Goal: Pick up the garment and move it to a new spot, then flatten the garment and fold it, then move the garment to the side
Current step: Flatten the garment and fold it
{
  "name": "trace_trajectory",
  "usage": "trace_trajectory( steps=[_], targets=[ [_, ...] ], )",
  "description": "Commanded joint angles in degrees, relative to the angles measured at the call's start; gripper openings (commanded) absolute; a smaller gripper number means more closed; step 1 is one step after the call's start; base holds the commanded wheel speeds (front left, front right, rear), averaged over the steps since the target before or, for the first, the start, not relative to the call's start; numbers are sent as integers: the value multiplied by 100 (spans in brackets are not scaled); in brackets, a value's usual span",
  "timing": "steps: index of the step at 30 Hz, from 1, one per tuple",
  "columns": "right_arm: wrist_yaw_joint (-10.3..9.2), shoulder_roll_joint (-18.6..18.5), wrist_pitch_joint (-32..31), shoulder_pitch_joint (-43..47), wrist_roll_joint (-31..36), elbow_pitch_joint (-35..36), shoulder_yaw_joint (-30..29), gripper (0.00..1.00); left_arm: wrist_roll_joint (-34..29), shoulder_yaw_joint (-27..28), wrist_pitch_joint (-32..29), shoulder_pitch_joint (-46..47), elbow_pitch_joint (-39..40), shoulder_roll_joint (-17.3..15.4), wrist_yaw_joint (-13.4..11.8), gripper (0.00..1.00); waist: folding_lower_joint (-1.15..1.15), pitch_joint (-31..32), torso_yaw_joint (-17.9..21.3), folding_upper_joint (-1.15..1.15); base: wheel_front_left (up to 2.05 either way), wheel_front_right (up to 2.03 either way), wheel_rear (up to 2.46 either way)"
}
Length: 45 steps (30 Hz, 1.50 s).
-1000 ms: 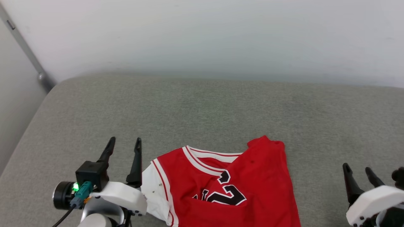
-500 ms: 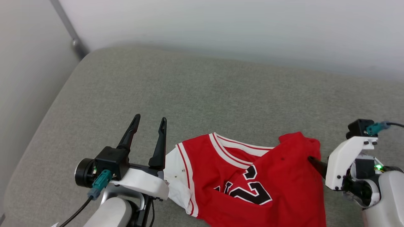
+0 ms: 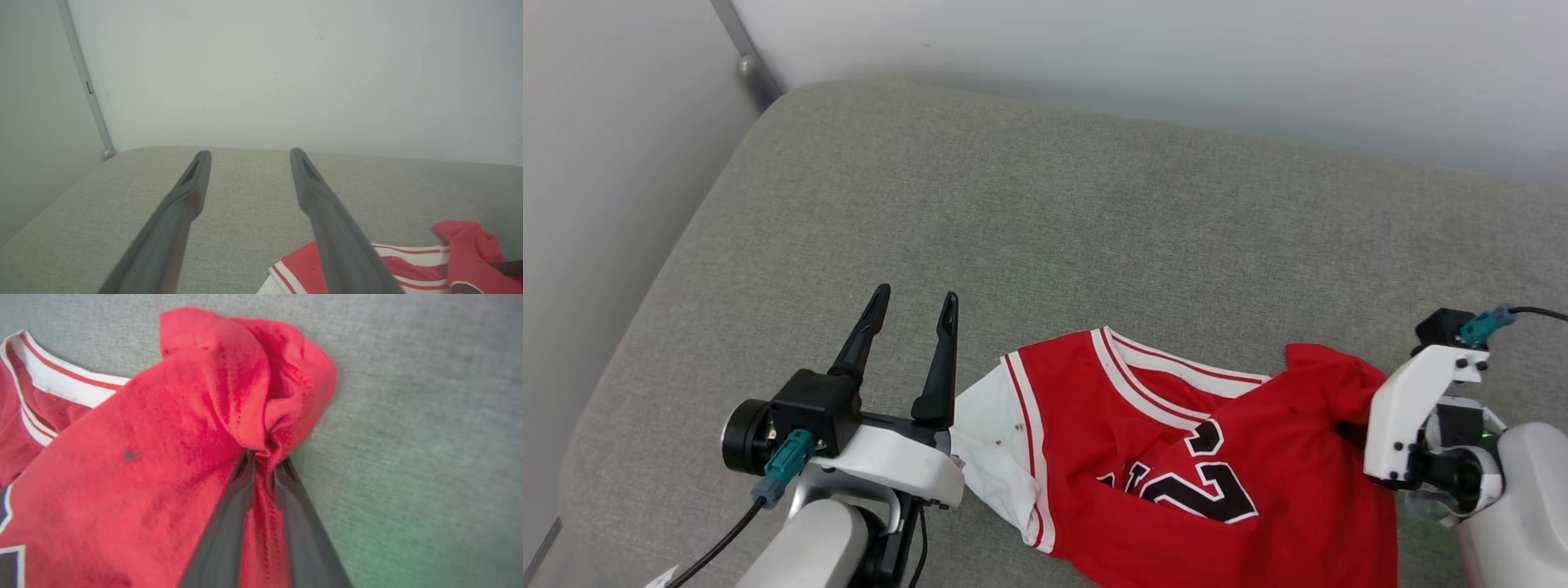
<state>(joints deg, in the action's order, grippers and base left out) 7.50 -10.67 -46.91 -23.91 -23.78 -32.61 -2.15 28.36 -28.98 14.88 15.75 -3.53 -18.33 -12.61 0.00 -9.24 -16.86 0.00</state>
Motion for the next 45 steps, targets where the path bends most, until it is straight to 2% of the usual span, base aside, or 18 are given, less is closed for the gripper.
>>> trace_trajectory(
  steps=[1, 8, 11, 14, 18, 21, 25, 26, 27, 28, 33, 38, 42, 45],
  targets=[
    [-2, 233, 7, 231, -160, -218, 260, 0, -30, 41, 29, 74, 0, -33, 20, 100, 0, 33, 36, 0, 0, 0, 0],
    [-3, -238, 820, -29, -320, 542, 454, 0, -6, 92, 33, -86, 2, -109, -14, 100, 0, 257, 334, 0, 0, 0, 0],
    [-3, -349, 1069, 247, -301, 1093, 412, 0, 9, 119, 3, -172, 33, -189, -42, 100, 0, 369, 553, 0, 0, 0, 0],
    [-3, -446, 1227, 754, -126, 1842, 110, 0, 47, 143, -43, -263, 91, -244, -64, 100, 0, 492, 782, 0, 0, 0, 0],
    [-3, -194, 1184, 1765, 201, 2878, -549, 0, 53, 168, -123, -366, 187, -357, -104, 100, 0, 616, 1077, 0, 0, 0, 0],
    [-3, 253, 1061, 2657, 407, 3504, -1004, 0, 71, 170, -191, -420, 266, -414, -141, 100, 0, 680, 1262, 0, 0, 0, 0],
    [-3, 646, 997, 3645, 504, 3697, -1314, 0, 102, 179, -255, -506, 324, -465, -186, 100, 0, 740, 1411, 0, 0, 0, 0],
    [-3, 708, 983, 3823, 451, 3618, -1293, 22, 105, 181, -276, -514, 340, -481, -194, 100, 0, 748, 1434, 0, 0, 0, 0],
    [-3, 748, 998, 3934, 314, 3519, -1262, 53, 102, 191, -289, -520, 357, -501, -209, 100, 0, 750, 1457, 0, 0, 0, 0],
    [-2, 765, 1056, 4010, 284, 3421, -1224, 100, 103, 196, -296, -532, 376, -511, -206, 100, 0, 752, 1476, 0, 0, 0, 0],
    [-2, 770, 1666, 3873, 128, 3244, -1204, 100, 137, 215, -347, -604, 425, -565, -246, 100, 0, 754, 1535, 0, 0, 0, 0],
    [-2, 779, 2411, 3425, 213, 3458, -1494, 100, 139, 220, -388, -665, 487, -605, -292, 100, 0, 771, 1508, 0, 0, 0, 0],
    [-2, 622, 2338, 2835, 296, 3590, -1551, 100, 154, 232, -378, -657, 522, -603, -313, 100, 0, 736, 1437, 0, 0, 0, 0],
    [-2, 453, 2000, 2287, 233, 3409, -1346, 100, 151, 203, -358, -581, 531, -574, -281, 100, 0, 670, 1342, 0, 0, 0, 0]
  ],
)
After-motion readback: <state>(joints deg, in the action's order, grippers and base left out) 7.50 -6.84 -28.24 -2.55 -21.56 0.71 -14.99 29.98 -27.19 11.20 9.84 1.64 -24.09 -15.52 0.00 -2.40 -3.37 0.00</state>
